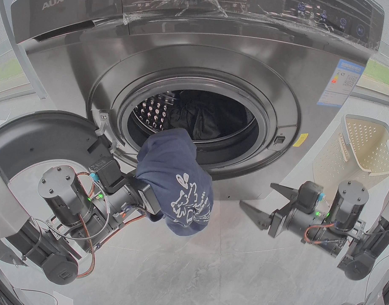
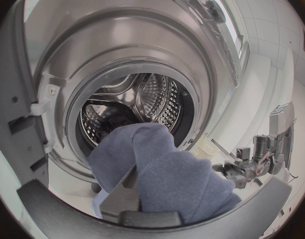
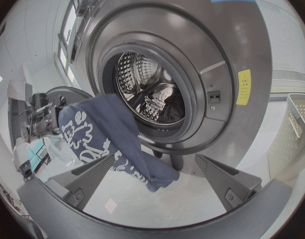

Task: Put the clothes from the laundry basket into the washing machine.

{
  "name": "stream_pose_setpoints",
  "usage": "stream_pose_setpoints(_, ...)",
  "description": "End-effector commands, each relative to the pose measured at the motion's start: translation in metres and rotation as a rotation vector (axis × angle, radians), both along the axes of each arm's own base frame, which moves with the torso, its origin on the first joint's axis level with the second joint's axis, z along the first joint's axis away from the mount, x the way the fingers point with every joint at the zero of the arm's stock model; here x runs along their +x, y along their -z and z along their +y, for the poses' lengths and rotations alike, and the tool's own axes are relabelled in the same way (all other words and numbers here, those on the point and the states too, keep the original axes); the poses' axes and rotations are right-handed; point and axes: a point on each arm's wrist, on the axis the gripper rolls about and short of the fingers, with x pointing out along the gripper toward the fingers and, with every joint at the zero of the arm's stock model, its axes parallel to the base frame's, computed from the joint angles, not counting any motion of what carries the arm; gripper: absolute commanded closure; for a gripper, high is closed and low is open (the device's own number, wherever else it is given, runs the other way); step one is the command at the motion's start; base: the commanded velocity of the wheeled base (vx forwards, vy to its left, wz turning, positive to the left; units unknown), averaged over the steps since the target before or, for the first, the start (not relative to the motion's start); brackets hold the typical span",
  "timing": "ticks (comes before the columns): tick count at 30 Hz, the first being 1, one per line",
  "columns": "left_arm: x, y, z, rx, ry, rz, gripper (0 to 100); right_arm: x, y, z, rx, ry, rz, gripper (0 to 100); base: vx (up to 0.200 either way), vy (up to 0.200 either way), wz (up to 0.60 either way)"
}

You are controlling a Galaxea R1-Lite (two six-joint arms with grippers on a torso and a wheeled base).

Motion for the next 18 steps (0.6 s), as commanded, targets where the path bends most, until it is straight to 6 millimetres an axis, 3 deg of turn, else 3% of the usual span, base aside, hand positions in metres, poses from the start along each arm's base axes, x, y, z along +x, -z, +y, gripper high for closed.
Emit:
stream_pose_setpoints(1, 0.0, -0.002, -0.006, -0.004, 0.017, -0.012, 100, -0.023, 0.009, 0.008, -0.04, -0.097, 0.037, 0, 0.0, 0.0, 0.0)
stream_pose_setpoints(10, 0.0, 0.005, -0.008, 0.026, 0.018, -0.003, 100, -0.025, 0.009, 0.008, -0.038, -0.106, 0.036, 0, 0.0, 0.0, 0.0)
stream_pose_setpoints(14, -0.001, 0.006, -0.011, 0.026, 0.027, 0.002, 100, -0.027, 0.009, 0.007, -0.044, -0.11, 0.041, 0, 0.15, 0.0, 0.0)
stream_pose_setpoints(18, -0.001, 0.008, -0.021, 0.034, 0.052, -0.002, 100, -0.044, 0.013, 0.007, -0.071, -0.16, 0.059, 0, 0.0, 0.0, 0.0)
